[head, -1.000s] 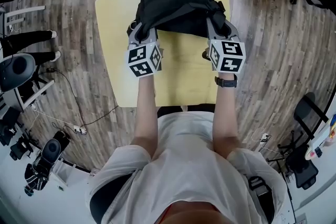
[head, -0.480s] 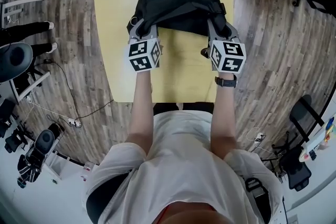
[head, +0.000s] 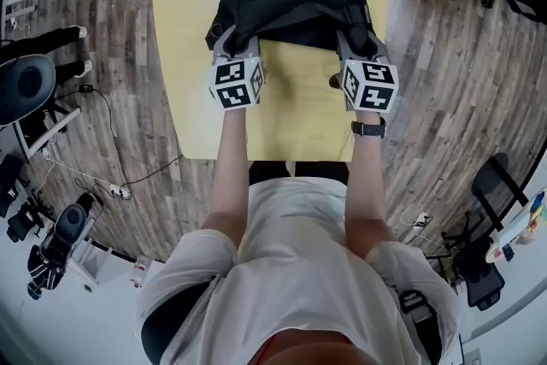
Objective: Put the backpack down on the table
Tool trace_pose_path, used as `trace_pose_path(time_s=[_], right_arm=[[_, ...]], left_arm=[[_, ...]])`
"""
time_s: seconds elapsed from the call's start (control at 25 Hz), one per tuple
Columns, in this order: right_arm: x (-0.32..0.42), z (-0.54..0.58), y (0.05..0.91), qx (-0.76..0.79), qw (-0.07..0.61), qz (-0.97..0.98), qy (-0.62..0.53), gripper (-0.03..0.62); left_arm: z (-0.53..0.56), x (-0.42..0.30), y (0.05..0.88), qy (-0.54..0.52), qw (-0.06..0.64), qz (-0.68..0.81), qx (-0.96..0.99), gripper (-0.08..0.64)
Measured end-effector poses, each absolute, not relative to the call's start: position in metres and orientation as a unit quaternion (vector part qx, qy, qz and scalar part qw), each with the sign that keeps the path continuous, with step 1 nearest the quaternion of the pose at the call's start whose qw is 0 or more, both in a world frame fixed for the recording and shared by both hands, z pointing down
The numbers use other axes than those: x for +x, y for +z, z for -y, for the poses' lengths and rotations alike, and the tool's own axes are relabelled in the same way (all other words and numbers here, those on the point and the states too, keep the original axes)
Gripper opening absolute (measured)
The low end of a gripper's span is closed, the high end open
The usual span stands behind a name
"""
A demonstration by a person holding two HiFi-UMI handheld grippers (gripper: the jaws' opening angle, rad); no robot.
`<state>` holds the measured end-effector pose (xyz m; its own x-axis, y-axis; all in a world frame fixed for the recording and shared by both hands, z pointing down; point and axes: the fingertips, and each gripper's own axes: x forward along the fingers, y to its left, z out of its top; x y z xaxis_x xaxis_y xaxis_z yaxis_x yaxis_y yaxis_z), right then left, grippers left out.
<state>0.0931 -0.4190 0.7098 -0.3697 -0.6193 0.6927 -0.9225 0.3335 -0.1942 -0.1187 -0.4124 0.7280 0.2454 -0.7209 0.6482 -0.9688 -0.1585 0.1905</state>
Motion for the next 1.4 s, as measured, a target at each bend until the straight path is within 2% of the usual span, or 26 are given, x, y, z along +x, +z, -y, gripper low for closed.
trace_pose_path(time_s=[0.44,0.48,0.52,0.6,0.8,0.84,0.88,1.4], right_arm=[[0.099,0.411,0.733,0.507,0.269,0.759,0.306,0.216],[0.098,0.411,0.733,0.505,0.265,0.760,0.311,0.240],[0.098,0.411,0.733,0.502,0.260,0.761,0.317,0.281],[0.097,0.410,0.731,0.501,0.250,0.763,0.323,0.309],[0.105,0.392,0.716,0.522,0.227,0.758,0.320,0.328],[0.108,0.389,0.712,0.529,0.219,0.756,0.317,0.328],[0.110,0.386,0.708,0.536,0.212,0.755,0.314,0.328],[0.127,0.352,0.638,0.582,0.167,0.751,0.264,0.327]], left_arm=[[0.406,-0.123,0.747,0.235,0.268,0.583,0.730,0.134],[0.407,-0.123,0.748,0.235,0.269,0.583,0.730,0.147],[0.408,-0.123,0.749,0.234,0.271,0.582,0.730,0.172],[0.409,-0.125,0.748,0.231,0.274,0.582,0.730,0.230],[0.399,-0.131,0.734,0.219,0.276,0.574,0.739,0.340],[0.397,-0.131,0.730,0.211,0.278,0.570,0.744,0.389],[0.395,-0.130,0.725,0.202,0.279,0.567,0.748,0.406],[0.363,-0.121,0.652,0.148,0.243,0.576,0.766,0.417]])
